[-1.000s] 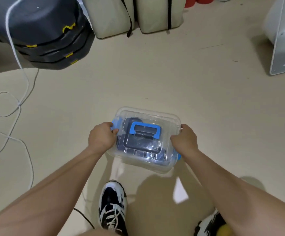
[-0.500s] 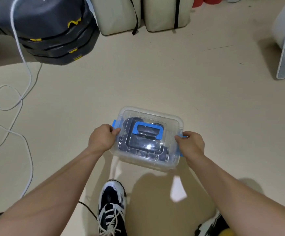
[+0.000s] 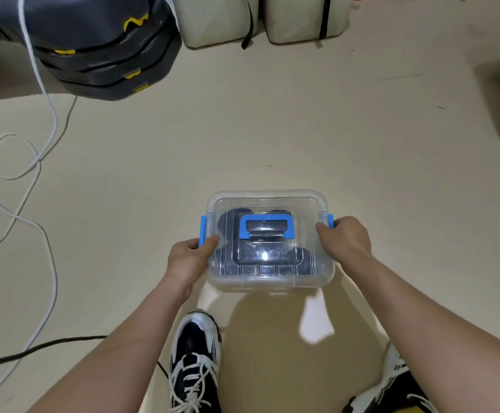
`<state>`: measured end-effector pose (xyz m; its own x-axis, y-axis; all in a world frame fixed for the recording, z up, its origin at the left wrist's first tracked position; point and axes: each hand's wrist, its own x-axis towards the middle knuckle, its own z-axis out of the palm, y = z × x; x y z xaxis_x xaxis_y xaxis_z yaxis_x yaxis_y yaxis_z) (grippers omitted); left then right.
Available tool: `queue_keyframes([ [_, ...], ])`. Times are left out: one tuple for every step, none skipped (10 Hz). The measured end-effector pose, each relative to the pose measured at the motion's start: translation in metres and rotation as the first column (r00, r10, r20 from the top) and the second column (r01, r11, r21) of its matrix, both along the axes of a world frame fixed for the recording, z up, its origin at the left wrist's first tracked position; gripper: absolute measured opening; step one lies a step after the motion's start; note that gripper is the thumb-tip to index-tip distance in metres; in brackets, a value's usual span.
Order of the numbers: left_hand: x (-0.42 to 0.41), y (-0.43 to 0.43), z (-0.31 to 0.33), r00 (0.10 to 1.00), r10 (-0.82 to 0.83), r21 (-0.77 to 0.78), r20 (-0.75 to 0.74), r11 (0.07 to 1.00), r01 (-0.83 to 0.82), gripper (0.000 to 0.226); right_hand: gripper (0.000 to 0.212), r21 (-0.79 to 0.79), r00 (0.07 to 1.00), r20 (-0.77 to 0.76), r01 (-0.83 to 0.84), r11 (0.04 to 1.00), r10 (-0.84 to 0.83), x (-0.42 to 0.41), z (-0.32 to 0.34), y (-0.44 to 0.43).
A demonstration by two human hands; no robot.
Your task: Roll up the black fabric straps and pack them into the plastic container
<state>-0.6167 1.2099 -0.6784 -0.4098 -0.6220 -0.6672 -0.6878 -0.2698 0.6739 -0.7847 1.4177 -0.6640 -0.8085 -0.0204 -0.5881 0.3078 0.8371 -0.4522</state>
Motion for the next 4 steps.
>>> queue_keyframes([
  [-0.003, 0.009, -0.006, 0.949, -0.234, -0.441, 0.211, 0.843, 0.306, 0.04, 0.026, 0.169, 0.987, -0.085, -0.119, 0.978, 0.135, 0.01, 0.002, -0.007],
  [0.0, 0.014, -0.012, 0.798, -0.355, -0.716, 0.487, 0.36, 0.598, 0.043, 0.012, 0.234, 0.969, -0.144, -0.165, 0.958, 0.202, 0.019, -0.009, -0.014],
  [-0.008, 0.014, 0.002, 0.661, -0.363, -0.628, 0.656, 0.222, 0.746, 0.034, 0.024, 0.197, 0.978, -0.077, -0.177, 0.964, 0.195, 0.02, -0.01, -0.014],
  [-0.017, 0.004, 0.021, 0.531, -0.484, -0.327, 0.696, 0.444, 0.834, 0.034, 0.044, 0.181, 0.925, 0.014, -0.376, 0.909, 0.38, 0.016, 0.002, -0.003],
])
